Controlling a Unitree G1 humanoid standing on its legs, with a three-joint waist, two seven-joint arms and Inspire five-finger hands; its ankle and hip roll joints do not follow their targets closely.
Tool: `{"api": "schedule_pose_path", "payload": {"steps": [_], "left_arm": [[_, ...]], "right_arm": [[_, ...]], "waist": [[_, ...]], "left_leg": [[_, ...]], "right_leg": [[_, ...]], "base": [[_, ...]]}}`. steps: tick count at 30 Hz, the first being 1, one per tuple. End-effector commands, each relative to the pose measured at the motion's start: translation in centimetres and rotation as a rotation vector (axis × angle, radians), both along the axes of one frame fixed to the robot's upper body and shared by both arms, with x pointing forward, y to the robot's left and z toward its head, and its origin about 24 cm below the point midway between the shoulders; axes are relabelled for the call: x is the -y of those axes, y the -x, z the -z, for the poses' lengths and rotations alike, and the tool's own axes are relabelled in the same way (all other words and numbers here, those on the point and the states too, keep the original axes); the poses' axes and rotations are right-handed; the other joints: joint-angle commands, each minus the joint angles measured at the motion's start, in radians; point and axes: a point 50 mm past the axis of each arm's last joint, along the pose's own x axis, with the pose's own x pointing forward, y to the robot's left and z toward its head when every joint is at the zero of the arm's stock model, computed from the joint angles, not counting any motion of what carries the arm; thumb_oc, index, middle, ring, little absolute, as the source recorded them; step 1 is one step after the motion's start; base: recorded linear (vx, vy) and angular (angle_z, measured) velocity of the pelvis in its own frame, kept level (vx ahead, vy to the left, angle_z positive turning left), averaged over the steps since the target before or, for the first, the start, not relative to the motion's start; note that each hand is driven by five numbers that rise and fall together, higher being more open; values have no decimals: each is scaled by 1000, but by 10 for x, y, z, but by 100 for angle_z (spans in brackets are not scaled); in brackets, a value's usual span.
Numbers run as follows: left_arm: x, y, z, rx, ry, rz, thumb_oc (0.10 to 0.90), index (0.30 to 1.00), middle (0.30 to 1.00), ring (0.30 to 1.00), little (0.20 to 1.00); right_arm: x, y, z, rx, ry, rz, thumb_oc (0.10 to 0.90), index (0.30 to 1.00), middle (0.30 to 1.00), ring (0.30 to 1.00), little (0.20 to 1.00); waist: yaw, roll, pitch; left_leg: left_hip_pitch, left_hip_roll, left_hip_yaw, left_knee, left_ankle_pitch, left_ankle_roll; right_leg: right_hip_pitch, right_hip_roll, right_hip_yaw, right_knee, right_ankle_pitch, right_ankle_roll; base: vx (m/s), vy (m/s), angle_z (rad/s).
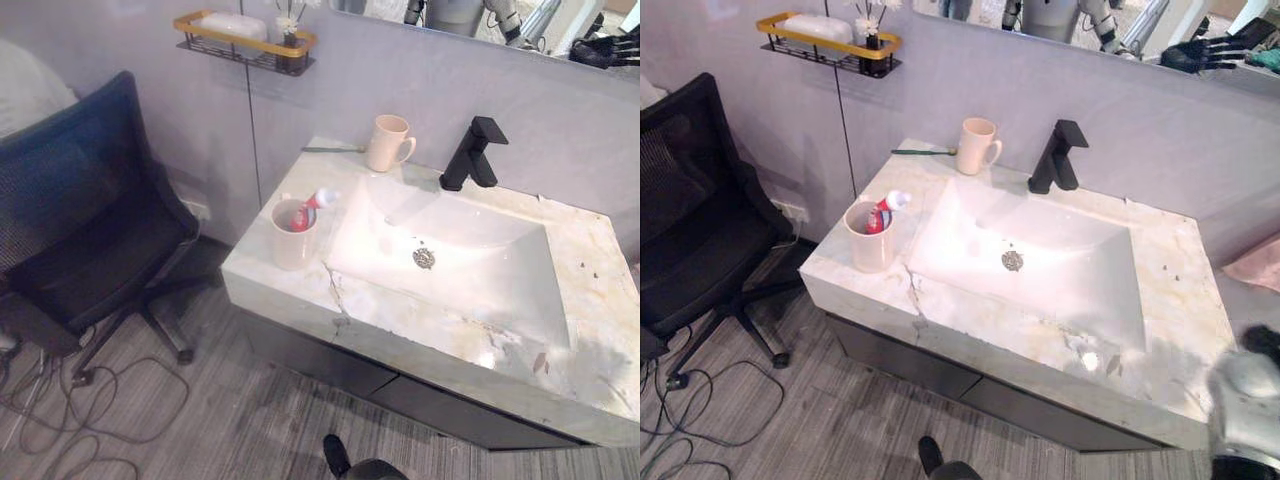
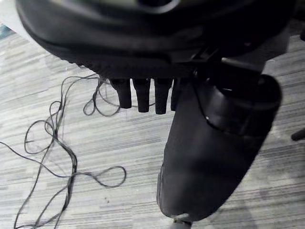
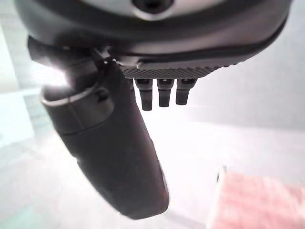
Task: Organize the bathroom.
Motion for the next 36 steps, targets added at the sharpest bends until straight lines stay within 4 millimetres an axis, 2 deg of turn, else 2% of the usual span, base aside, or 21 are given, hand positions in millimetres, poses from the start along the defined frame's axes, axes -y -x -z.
{"api": "schedule_pose_path", "payload": {"steps": [1, 4, 6, 8, 9, 10, 14, 17, 18, 19, 20, 21, 22, 25, 26, 29, 35, 36], "left_arm": [[-28, 10, -5, -13, -21, -58, 800, 900, 900, 900, 900], [-26, 9, -2, 41, 61, -58, 800, 900, 900, 900, 900], [-24, 7, -2, 89, 110, -59, 800, 900, 900, 900, 900], [-25, 7, -2, 96, 120, -56, 800, 900, 900, 900, 900], [-26, 8, -2, 99, 131, -50, 800, 900, 900, 900, 900], [-26, 8, -2, 101, 132, -50, 800, 900, 900, 900, 900], [-22, 8, -1, 118, 150, -45, 800, 900, 900, 900, 900], [-17, 5, 0, 124, 171, -48, 800, 900, 900, 900, 900], [-17, 4, 0, 123, 171, -47, 800, 900, 900, 900, 900], [-13, 1, 0, 130, 185, -69, 800, 900, 900, 900, 900], [-12, -2, 0, 127, 190, -64, 800, 900, 900, 900, 900], [-12, -2, 0, 126, 190, -64, 800, 900, 900, 900, 900], [-7, -9, -1, 133, 205, -74, 800, 900, 900, 900, 900], [-3, -18, -2, 141, 227, -94, 800, 900, 900, 900, 900], [2, -26, -3, 136, 239, -94, 800, 900, 900, 900, 900], [6, -34, -5, 126, 249, -90, 800, 900, 900, 900, 900], [17, -43, -6, 130, 274, -98, 800, 900, 900, 900, 900], [20, -45, -6, 128, 279, -96, 800, 900, 900, 900, 900]], "right_arm": [[22, 22, -36, 245, 60, 189, 800, 900, 900, 900, 900], [43, 54, -20, 331, -59, 373, 800, 900, 900, 900, 900], [51, 72, -1, 374, -173, 461, 800, 900, 900, 900, 900], [53, 79, 8, 384, -222, 488, 800, 900, 900, 900, 900], [56, 90, 29, 403, -331, 517, 800, 900, 900, 900, 900], [55, 94, 40, 410, -378, 523, 800, 900, 900, 900, 900], [41, 102, 102, 391, -659, 489, 800, 900, 900, 900, 900], [9, 105, 168, 335, -924, 376, 800, 900, 900, 900, 900], [2, 105, 178, 318, -964, 342, 800, 900, 900, 900, 900], [-23, 100, 210, 227, -1094, 210, 800, 900, 900, 900, 900], [-36, 99, 224, 180, -1159, 154, 800, 900, 900, 900, 900], [-38, 99, 225, 173, -1163, 150, 800, 900, 900, 900, 900], [-60, 86, 245, 87, -1264, -82, 800, 900, 900, 900, 900], [-88, 69, 262, -117, -1338, -408, 800, 900, 900, 900, 900], [-112, 52, 269, -256, -1352, -590, 800, 900, 900, 900, 900], [-141, 48, 281, -491, -1385, -792, 800, 900, 900, 900, 900], [-177, 35, 290, -682, -1408, -994, 800, 900, 900, 900, 900], [-182, 36, 292, -776, -1398, -1035, 800, 900, 900, 900, 900]], "waist": [[7, -24, -22], [12, -28, -29], [15, -28, -35], [16, -28, -37], [16, -28, -39], [16, -28, -40], [12, -21, -38], [4, -8, -37], [2, -7, -37], [-7, 1, -34], [-7, 4, -32], [-8, 4, -32], [-13, 16, -27], [-16, 28, -22], [-18, 38, -20], [-19, 51, -25], [-9, 68, -24], [-6, 71, -24]], "left_leg": [[-74, -55, -49, 97, -34, -2], [-75, -53, -43, 97, -32, -8], [-80, -52, -37, 103, -31, -14], [-83, -51, -35, 106, -29, -17], [-89, -49, -32, 113, -27, -22], [-92, -49, -30, 117, -26, -23], [-98, -47, -23, 132, -23, -25], [-97, -49, -22, 139, -23, -22], [-96, -50, -21, 140, -23, -21], [-91, -54, -25, 140, -24, -17], [-90, -56, -25, 142, -26, -17], [-90, -56, -25, 143, -26, -16], [-83, -62, -33, 143, -27, -12], [-72, -69, -41, 139, -29, -8], [-66, -74, -49, 137, -32, -2], [-65, -76, -57, 133, -27, 0], [-62, -73, -64, 133, -28, 1], [-59, -70, -63, 133, -29, 0]], "right_leg": [[17, 103, -25, 69, -49, 55], [22, 104, -35, 64, -49, 52], [22, 104, -40, 61, -47, 50], [22, 104, -42, 61, -46, 48], [21, 103, -42, 60, -43, 45], [20, 102, -43, 61, -41, 43], [19, 99, -40, 62, -36, 35], [19, 98, -33, 66, -38, 28], [19, 98, -31, 66, -37, 28], [19, 98, -25, 69, -38, 27], [18, 97, -22, 68, -36, 28], [18, 97, -22, 68, -35, 28], [23, 93, -18, 67, -35, 29], [29, 89, -14, 63, -30, 33], [32, 86, -10, 67, -35, 38], [32, 82, -5, 66, -32, 42], [35, 75, -13, 76, -42, 44], [36, 74, -18, 77, -44, 44]], "base": [[0, 0, 0], [-1, -14, 4], [-2, -17, 6], [-2, -2, 3], [-7, -2, 6], [-8, -1, 11], [-4, 14, 13], [6, 41, 10], [-17, 72, 6], [-22, 67, 1], [-21, 61, 1], [-16, 71, 0], [-10, 79, -2], [-6, 73, -5], [2, 78, 0], [-4, 54, -6], [-6, 21, -1], [0, 0, 0]]}}
